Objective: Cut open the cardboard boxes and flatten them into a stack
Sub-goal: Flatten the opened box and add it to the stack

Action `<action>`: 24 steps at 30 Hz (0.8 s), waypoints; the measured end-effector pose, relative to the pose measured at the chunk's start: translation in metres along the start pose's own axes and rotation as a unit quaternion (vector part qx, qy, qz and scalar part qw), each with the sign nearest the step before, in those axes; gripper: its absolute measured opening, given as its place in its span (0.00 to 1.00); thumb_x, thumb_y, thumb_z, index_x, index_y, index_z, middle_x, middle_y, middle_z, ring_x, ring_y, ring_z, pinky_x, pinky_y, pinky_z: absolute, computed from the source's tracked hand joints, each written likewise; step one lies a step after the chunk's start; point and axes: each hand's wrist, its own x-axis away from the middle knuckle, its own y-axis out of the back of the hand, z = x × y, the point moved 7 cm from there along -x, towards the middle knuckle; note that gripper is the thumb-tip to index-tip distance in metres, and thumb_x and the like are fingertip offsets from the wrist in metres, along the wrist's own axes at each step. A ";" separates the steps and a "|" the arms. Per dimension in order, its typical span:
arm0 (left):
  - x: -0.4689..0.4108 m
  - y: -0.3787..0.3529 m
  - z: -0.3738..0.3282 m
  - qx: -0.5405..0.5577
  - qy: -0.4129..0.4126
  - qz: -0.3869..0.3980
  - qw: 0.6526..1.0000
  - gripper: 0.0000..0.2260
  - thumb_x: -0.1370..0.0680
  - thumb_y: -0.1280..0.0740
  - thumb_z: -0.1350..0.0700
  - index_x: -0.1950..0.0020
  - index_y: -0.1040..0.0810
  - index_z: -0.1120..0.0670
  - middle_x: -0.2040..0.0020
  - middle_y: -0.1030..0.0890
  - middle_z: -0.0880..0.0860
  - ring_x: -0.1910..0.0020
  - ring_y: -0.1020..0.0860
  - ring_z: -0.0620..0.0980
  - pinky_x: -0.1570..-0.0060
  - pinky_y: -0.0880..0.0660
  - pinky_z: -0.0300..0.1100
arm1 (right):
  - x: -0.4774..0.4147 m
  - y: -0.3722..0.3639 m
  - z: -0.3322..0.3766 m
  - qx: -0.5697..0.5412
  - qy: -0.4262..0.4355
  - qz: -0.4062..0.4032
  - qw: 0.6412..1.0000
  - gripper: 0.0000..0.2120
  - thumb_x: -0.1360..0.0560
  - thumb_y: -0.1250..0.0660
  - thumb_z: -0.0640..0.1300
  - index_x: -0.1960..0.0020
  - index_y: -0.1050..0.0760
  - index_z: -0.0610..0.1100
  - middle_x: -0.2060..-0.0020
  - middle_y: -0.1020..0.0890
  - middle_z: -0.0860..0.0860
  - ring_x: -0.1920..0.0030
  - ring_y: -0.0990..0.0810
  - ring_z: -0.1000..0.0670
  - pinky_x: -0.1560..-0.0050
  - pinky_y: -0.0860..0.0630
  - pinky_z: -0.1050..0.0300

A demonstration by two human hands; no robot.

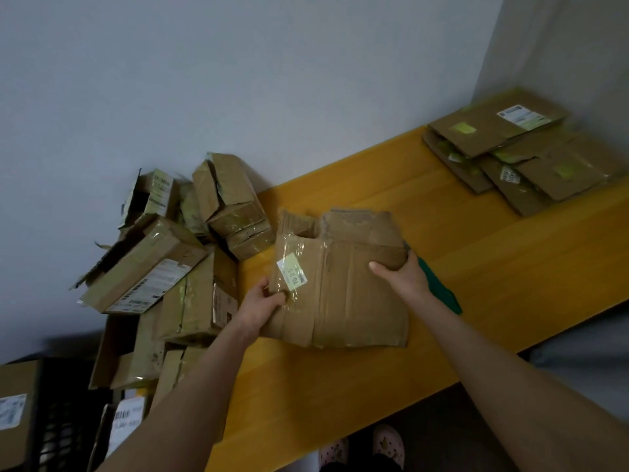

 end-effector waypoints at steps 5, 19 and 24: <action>0.009 0.012 -0.013 -0.052 -0.062 -0.005 0.997 0.19 0.24 0.34 0.65 0.37 0.28 0.48 0.41 0.22 0.50 0.45 0.23 0.47 0.54 0.24 0.40 | 0.007 -0.002 -0.003 -0.188 -0.035 0.069 0.979 0.36 0.30 0.25 0.47 0.27 0.36 0.43 0.33 0.27 0.46 0.35 0.27 0.43 0.49 0.27 0.52; 0.060 0.050 -0.127 -0.287 -0.350 -0.258 0.854 0.16 0.27 0.29 0.44 0.43 0.20 0.49 0.47 0.29 0.45 0.45 0.30 0.44 0.50 0.30 0.37 | 0.048 0.039 0.052 -0.173 0.104 0.057 0.978 0.20 0.23 0.33 0.38 0.32 0.28 0.47 0.42 0.23 0.51 0.40 0.26 0.44 0.38 0.28 0.40; 0.047 0.037 -0.121 -0.346 -0.260 -0.241 0.869 0.14 0.26 0.28 0.46 0.43 0.18 0.50 0.37 0.32 0.53 0.37 0.31 0.52 0.44 0.25 0.45 | 0.061 0.035 0.060 -0.156 0.121 0.060 0.978 0.17 0.24 0.33 0.37 0.36 0.26 0.47 0.44 0.22 0.52 0.39 0.26 0.43 0.37 0.29 0.38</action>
